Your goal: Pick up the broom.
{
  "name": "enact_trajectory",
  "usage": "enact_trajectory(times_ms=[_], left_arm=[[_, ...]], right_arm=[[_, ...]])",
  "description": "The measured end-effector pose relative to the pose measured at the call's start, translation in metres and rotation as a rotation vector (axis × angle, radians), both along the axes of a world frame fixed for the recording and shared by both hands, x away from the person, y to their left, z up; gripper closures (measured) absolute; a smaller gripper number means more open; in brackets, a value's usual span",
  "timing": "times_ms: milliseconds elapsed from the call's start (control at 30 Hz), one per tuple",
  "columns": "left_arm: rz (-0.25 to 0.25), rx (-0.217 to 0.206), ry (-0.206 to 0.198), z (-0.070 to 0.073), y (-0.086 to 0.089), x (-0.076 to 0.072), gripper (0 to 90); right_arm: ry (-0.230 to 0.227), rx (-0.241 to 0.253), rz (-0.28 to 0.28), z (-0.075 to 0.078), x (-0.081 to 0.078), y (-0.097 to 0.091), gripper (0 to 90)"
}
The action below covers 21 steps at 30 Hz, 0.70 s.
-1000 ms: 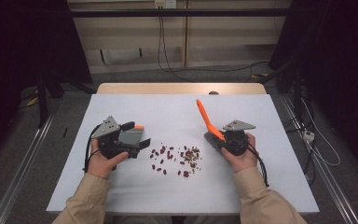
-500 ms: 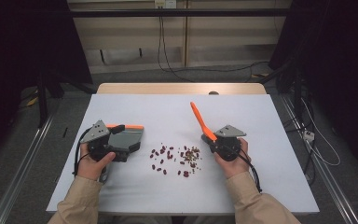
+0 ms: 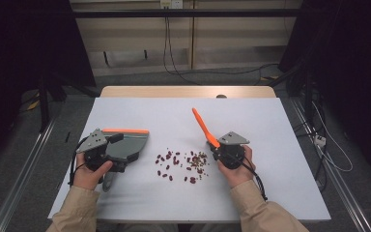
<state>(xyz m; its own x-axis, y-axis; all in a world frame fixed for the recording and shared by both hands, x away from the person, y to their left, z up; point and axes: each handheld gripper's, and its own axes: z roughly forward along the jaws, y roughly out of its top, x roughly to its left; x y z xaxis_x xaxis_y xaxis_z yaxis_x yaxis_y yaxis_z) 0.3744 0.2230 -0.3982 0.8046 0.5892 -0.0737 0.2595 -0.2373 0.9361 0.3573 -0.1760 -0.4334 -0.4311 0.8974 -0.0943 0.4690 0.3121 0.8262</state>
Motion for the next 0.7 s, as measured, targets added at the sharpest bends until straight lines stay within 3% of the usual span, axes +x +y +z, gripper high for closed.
enact_trajectory(times_ms=[233,367,500,700], left_arm=[[-0.001,0.001,0.005,-0.001,0.002,-0.001,5.8],[0.000,0.003,0.001,-0.001,0.002,-0.002,5.8],[-0.002,-0.001,0.001,-0.001,0.002,-0.002,5.8],[-0.003,-0.001,0.000,-0.001,0.001,-0.002,5.8]], right_arm=[[-0.001,0.001,-0.001,-0.001,-0.003,0.010,70.6],[0.004,0.025,0.007,-0.001,-0.004,0.017,70.6],[-0.004,0.010,0.010,-0.002,-0.006,0.026,70.4],[0.002,0.045,0.018,-0.002,-0.006,0.034,70.3]])
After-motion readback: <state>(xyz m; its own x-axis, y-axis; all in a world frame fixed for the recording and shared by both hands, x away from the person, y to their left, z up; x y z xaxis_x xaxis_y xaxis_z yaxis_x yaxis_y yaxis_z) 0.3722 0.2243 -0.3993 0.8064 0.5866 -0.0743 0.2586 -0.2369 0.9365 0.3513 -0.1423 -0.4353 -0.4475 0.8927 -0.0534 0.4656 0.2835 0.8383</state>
